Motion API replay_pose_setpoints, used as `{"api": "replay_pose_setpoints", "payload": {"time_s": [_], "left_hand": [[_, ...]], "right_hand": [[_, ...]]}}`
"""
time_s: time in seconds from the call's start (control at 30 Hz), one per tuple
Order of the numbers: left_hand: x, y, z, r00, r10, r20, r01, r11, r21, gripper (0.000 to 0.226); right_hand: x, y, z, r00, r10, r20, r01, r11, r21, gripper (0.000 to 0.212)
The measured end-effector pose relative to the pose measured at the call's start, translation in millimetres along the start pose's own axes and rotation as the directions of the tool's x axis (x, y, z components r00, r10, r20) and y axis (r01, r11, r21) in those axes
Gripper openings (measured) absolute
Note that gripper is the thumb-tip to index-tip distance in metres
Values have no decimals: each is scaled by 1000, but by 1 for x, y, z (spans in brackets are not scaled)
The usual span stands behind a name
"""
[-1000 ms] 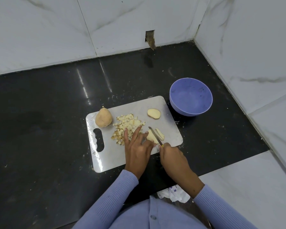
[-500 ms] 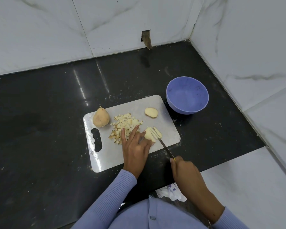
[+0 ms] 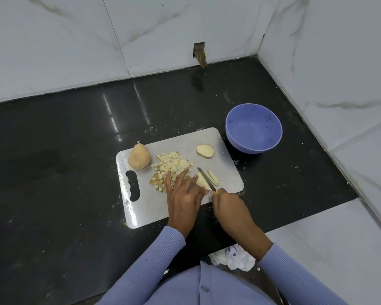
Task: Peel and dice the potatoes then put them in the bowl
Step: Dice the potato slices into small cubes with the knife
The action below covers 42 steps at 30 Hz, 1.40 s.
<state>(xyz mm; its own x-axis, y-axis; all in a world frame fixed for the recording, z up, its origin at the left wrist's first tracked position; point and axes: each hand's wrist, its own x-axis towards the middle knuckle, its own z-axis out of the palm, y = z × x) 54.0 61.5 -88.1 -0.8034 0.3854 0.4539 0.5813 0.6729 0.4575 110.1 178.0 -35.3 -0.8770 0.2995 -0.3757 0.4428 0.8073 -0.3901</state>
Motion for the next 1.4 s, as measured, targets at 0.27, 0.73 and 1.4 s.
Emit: {"api": "replay_pose_setpoints", "payload": {"time_s": [0.27,0.73,1.4], "left_hand": [[-1,-1,2,1000,-9,23,8,1000,5,13],[-1,-1,-1,1000,-2,20,2,1000,6,9],[-1,-1,-3,999,-39,30,39,999,-21,25]], "right_hand": [[-10,10,5,995,39,87,-40,999,10,33],[-46,39,8,994,104,30,-102,993,-55,34],[-14,10,-18,1000,-12,-10,11,1000,-29,35]]}}
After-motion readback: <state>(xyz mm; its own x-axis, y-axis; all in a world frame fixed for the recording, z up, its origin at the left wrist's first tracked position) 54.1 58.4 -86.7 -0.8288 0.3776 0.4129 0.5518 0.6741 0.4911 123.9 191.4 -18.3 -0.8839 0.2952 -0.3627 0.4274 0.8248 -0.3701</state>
